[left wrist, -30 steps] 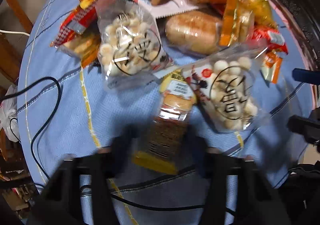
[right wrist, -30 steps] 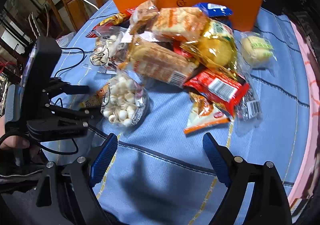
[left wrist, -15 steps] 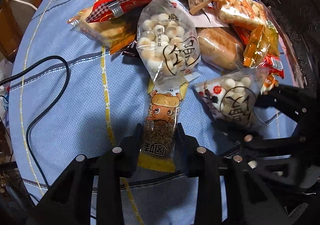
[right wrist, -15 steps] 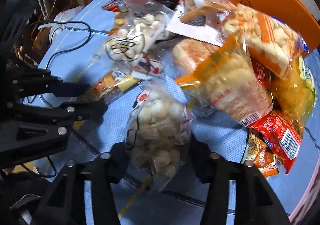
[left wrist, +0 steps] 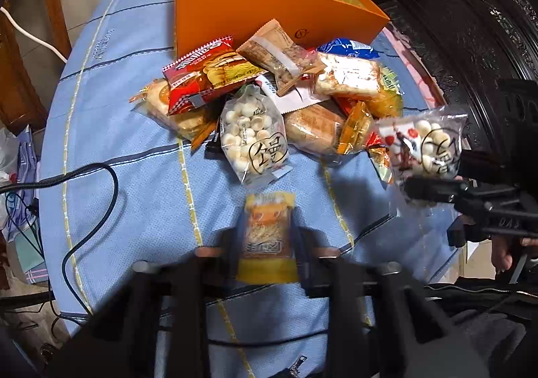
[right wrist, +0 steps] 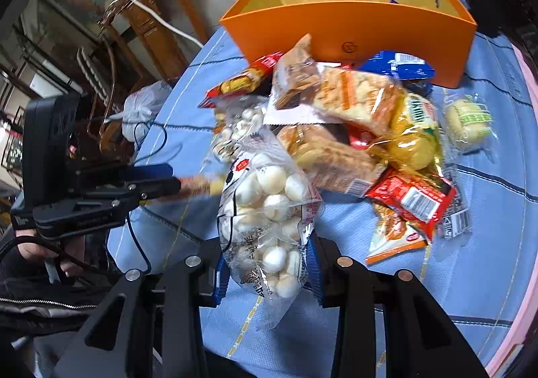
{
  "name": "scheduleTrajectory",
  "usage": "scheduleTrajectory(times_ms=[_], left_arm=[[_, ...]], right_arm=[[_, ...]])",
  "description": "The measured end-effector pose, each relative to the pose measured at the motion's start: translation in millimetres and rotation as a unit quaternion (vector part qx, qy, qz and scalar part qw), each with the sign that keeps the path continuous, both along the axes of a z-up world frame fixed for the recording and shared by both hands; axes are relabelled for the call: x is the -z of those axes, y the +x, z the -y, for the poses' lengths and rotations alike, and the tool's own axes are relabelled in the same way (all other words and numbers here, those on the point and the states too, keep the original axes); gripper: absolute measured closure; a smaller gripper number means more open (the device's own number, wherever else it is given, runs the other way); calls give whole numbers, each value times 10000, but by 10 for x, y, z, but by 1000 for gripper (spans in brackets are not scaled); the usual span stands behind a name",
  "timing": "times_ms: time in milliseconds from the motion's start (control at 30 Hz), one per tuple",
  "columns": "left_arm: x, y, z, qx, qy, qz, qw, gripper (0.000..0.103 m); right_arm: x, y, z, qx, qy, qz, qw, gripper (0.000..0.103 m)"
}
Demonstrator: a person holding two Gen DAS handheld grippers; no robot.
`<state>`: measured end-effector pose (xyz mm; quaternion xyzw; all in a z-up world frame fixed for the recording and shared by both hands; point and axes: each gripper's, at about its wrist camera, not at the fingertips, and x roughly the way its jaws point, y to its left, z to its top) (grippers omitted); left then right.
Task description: Organize snacks
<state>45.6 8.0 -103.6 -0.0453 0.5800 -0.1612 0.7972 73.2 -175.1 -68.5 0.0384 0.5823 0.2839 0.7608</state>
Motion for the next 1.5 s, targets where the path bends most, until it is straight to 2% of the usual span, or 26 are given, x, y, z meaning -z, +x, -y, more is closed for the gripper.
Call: scheduleTrajectory(times_ms=[67,133,167,233,267,300,400,500,600,767,833,867,900,933,967,1167,1267,1333,1433,1500], left_arm=[[23,6,110,1,-58,-58,10000,103],[130,32,175,54,210,-211,9995,103],[227,34,229,95,314,-291,9990,95],[356,-27,218,207,427,-465,9978,69],[402,-39,235,227,509,-489,9972,46],[418,-69,250,264,597,-489,9967,39],[376,-185,286,497,527,-512,9961,34],[385,-176,298,435,880,-363,9945,34],[281,47,202,-59,668,-124,9977,32],[380,578,252,-598,134,-337,9976,32],[506,721,309,-660,252,-482,9963,34],[620,788,342,-676,470,-658,9944,52],[697,823,358,-711,632,-800,9922,57],[701,832,351,-777,607,-816,9918,63],[645,815,350,-773,517,-773,9927,71],[142,464,206,-605,103,-450,9971,71],[-48,341,78,-608,62,-336,9976,71],[-170,303,-15,-659,91,-245,9975,71],[-347,296,27,-723,-68,-66,9973,71],[-518,353,-54,-731,-123,219,9970,71]], right_arm=[[-17,44,-23,-1,31,22,10000,65],[21,77,-37,-113,-40,-15,9999,65],[39,64,-42,-144,-49,-33,9999,65],[64,53,-56,-229,-30,-85,9997,65],[71,48,-74,-275,-44,-83,9996,65],[64,35,-65,-305,-48,-81,9995,65],[71,41,-92,-410,-61,-86,9991,65],[54,48,-112,-476,-44,-60,9988,65],[49,49,-116,-503,-37,-74,9987,65],[24,46,-56,-408,-58,-48,9991,65],[24,37,6,-330,-78,-65,9994,64],[27,35,29,-293,-89,-71,9995,64],[25,32,68,-234,-98,-68,9997,64],[15,27,99,-188,-96,-52,9998,64],[5,24,128,-142,-91,-34,9999,64],[-161,12,202,-102,125,207,9997,64],[-252,87,183,-89,161,337,9993,64],[-297,163,169,-78,206,375,9991,65],[-358,267,149,-68,240,463,9986,65],[-456,367,126,-39,283,626,9976,65]])
